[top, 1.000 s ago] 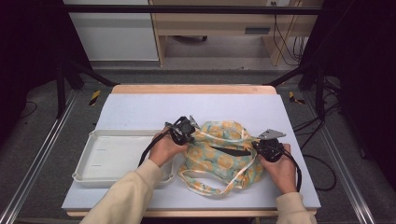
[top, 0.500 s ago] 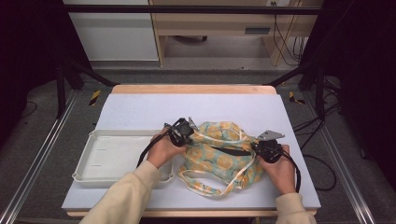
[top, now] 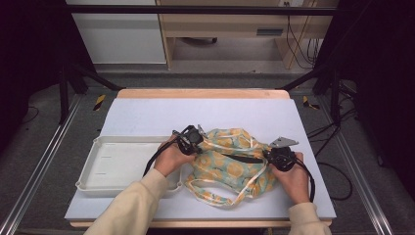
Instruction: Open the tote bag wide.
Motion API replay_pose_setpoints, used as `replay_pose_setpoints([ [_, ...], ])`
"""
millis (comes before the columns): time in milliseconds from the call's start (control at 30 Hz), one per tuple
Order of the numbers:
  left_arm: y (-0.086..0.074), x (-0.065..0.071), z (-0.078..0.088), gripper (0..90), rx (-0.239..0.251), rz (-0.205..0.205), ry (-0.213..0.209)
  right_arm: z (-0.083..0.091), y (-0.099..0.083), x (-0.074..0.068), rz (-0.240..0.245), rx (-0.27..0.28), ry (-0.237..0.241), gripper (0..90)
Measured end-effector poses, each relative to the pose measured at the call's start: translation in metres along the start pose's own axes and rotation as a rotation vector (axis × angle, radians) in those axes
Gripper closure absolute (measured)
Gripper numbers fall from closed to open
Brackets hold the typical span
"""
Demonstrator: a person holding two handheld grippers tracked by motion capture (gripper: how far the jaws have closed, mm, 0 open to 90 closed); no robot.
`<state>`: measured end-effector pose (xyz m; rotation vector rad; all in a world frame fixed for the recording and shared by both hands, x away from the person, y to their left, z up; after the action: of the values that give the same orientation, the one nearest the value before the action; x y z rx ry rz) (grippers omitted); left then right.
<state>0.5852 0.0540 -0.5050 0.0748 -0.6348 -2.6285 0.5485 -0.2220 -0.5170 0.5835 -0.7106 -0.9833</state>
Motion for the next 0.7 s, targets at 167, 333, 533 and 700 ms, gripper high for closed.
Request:
replay_pose_setpoints([
  [167, -0.002, 0.001, 0.0, 88.8, 0.013, 0.005, -0.01, 0.001, 0.0, 0.001, -0.016, 0.007, -0.001, 89.1],
  [333, -0.001, 0.002, 0.008, 79.8, 0.095, 0.013, 0.014, 0.006, 0.002, 0.005, -0.035, 0.032, -0.023, 79.2],
  [533, 0.003, 0.006, 0.031, 59.8, 0.254, 0.033, 0.06, 0.027, 0.011, 0.015, -0.09, 0.11, -0.065, 61.2],
  [700, 0.003, 0.013, 0.052, 48.7, 0.349, 0.04, 0.064, 0.047, 0.021, 0.019, -0.115, 0.168, -0.081, 44.7],
])
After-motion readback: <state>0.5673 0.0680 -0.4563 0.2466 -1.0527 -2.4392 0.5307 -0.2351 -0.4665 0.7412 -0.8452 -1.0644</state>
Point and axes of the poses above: each handheld gripper's, and its own axes: z roughly backward along the jaws, y roughly out of its top, x roughly to its right, the point moved 7 cm from there along -z, roughly forward along the jaws, and after that the axes turned 12 degrees about -y, right-handed, at the moved point
